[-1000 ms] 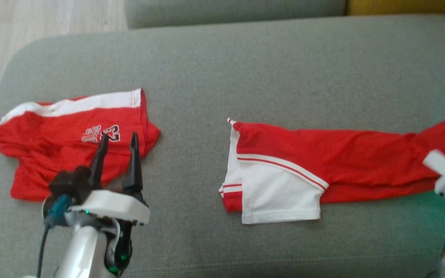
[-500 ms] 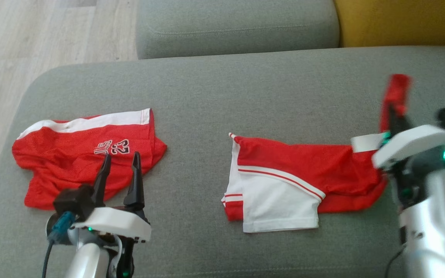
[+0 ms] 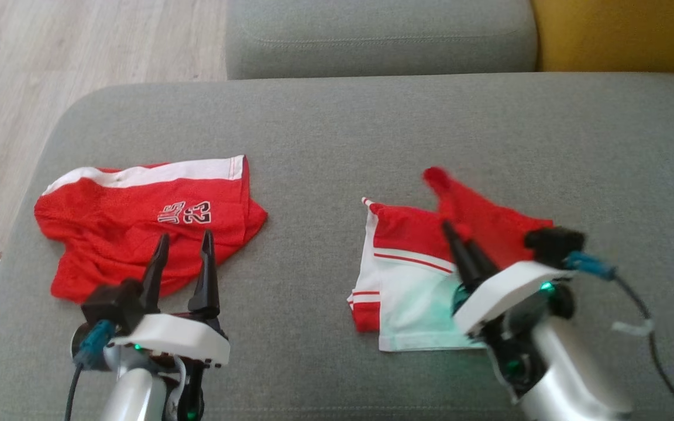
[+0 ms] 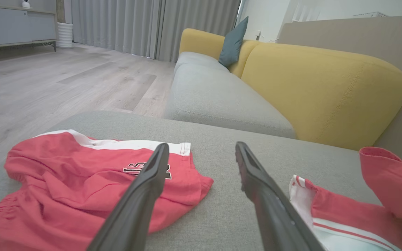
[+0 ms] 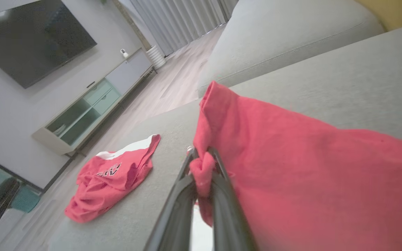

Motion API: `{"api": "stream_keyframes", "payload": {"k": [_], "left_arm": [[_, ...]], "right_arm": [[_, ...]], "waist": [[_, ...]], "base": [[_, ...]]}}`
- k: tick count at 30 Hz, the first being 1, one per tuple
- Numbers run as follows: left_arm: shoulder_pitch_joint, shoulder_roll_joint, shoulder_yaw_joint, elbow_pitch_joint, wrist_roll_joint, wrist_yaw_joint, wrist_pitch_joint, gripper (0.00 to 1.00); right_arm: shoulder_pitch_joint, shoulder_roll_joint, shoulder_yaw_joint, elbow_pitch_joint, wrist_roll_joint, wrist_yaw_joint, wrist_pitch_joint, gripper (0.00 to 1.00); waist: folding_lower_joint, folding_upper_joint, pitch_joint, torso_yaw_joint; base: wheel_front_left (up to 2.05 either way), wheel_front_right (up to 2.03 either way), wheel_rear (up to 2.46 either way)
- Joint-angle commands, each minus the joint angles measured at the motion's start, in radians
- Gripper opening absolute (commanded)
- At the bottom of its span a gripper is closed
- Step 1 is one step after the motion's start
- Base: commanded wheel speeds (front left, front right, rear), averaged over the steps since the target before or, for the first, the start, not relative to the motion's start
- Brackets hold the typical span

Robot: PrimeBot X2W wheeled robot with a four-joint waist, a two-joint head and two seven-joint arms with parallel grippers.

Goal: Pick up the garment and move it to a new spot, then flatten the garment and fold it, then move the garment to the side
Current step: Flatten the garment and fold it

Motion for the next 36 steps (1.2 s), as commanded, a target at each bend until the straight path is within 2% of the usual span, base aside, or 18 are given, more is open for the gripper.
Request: {"api": "stream_keyframes", "payload": {"k": [1,13,14,15,19,24,29,32,36], "left_arm": [[-0.036,0.002,0.033,-0.031,0.002,0.003,-0.012,1.0],[-0.057,0.001,0.025,-0.017,-0.001,-0.001,-0.012,1.0],[-0.058,0.001,0.024,-0.016,-0.002,-0.001,-0.012,1.0],[-0.059,0.001,0.023,-0.014,-0.003,-0.001,-0.012,1.0],[-0.063,0.001,0.019,-0.009,-0.008,0.001,-0.012,1.0],[-0.061,0.001,0.024,-0.011,-0.012,0.005,-0.012,1.0],[-0.057,0.001,0.028,-0.028,-0.017,0.007,-0.012,1.0],[-0.055,0.001,0.026,-0.051,-0.022,0.007,-0.012,1.0],[-0.054,0.001,0.019,-0.083,-0.026,0.004,-0.012,1.0]], "right_arm": [[-0.023,-0.002,0.058,-0.024,0.019,-0.001,-0.032,0.0],[-0.06,-0.002,0.296,0.134,0.121,-0.001,-0.163,0.0],[-0.061,-0.002,0.321,0.134,0.144,-0.001,-0.163,0.47],[-0.062,-0.002,0.345,0.133,0.169,-0.001,-0.165,1.0],[-0.079,-0.002,0.471,0.096,0.282,-0.001,-0.189,1.0],[-0.137,-0.002,0.477,0.142,0.312,-0.001,-0.251,1.0],[-0.214,-0.002,0.414,0.219,0.216,-0.001,-0.296,1.0],[-0.261,-0.002,0.331,0.269,0.076,-0.001,-0.318,1.0],[-0.273,-0.002,0.176,0.271,-0.124,-0.001,-0.329,1.0]], "waist": [[0.0,0.0,0.006,0.006],[0.0,0.0,0.038,0.037],[0.0,0.0,0.04,0.038],[0.0,0.0,0.041,0.039],[0.0,0.0,0.043,0.039],[0.0,0.0,0.035,0.029],[0.0,0.0,0.027,0.009],[0.0,0.0,0.022,-0.007],[0.0,0.0,0.02,-0.028]], "base": [[0.0,0.0,0.0],[0.0,0.0,0.0],[0.0,0.0,0.0],[0.0,0.0,0.0],[0.0,0.0,0.0],[0.0,0.0,0.0],[0.0,0.0,0.0],[0.0,0.0,0.0],[0.0,0.0,0.0]]}}
